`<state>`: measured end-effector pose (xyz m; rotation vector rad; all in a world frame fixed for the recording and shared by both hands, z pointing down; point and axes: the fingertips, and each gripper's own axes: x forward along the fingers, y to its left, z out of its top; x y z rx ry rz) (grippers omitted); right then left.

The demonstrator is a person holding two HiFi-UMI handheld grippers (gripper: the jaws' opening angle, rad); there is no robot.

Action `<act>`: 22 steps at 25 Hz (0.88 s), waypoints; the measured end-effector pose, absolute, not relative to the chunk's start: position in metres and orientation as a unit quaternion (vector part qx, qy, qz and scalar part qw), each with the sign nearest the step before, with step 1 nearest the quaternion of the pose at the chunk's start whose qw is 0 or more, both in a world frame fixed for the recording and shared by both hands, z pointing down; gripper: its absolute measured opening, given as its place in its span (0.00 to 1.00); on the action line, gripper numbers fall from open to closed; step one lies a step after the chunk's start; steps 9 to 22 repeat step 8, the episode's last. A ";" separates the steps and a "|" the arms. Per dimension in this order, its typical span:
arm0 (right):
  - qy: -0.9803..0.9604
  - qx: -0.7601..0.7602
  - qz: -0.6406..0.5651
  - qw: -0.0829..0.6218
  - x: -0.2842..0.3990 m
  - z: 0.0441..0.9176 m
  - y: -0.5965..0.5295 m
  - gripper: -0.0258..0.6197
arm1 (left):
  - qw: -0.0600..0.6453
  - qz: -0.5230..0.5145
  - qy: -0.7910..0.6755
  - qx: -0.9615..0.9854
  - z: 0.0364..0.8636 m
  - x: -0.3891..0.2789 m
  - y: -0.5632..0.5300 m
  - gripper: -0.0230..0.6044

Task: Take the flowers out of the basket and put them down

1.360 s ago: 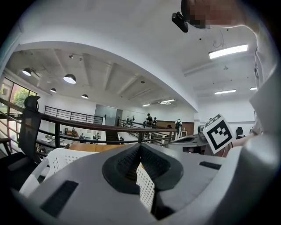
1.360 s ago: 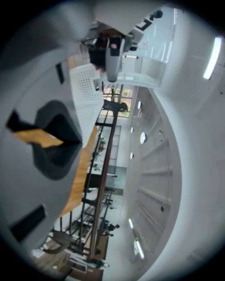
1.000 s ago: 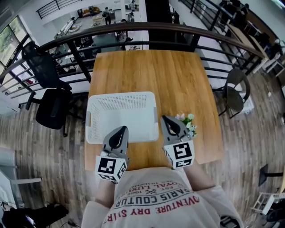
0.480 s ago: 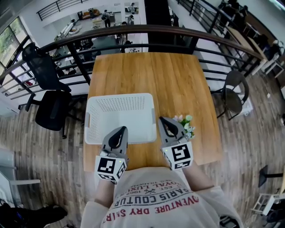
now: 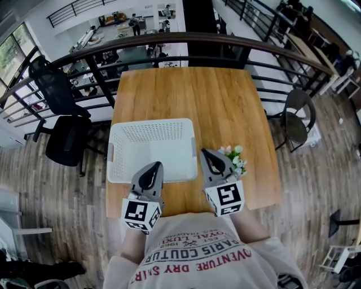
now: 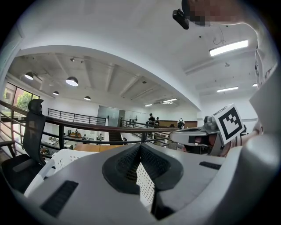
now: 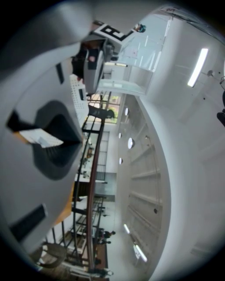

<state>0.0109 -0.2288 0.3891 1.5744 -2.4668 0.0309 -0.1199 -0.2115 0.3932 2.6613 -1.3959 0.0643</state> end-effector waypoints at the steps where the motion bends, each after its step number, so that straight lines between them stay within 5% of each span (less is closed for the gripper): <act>1: -0.838 0.535 0.012 0.107 0.012 0.390 -0.229 0.08 | 0.068 0.022 -0.464 0.883 0.394 -0.120 -0.211 0.07; 22: -0.842 0.531 0.048 0.080 0.013 0.388 -0.226 0.08 | 0.071 0.022 -0.466 0.882 0.394 -0.122 -0.209 0.07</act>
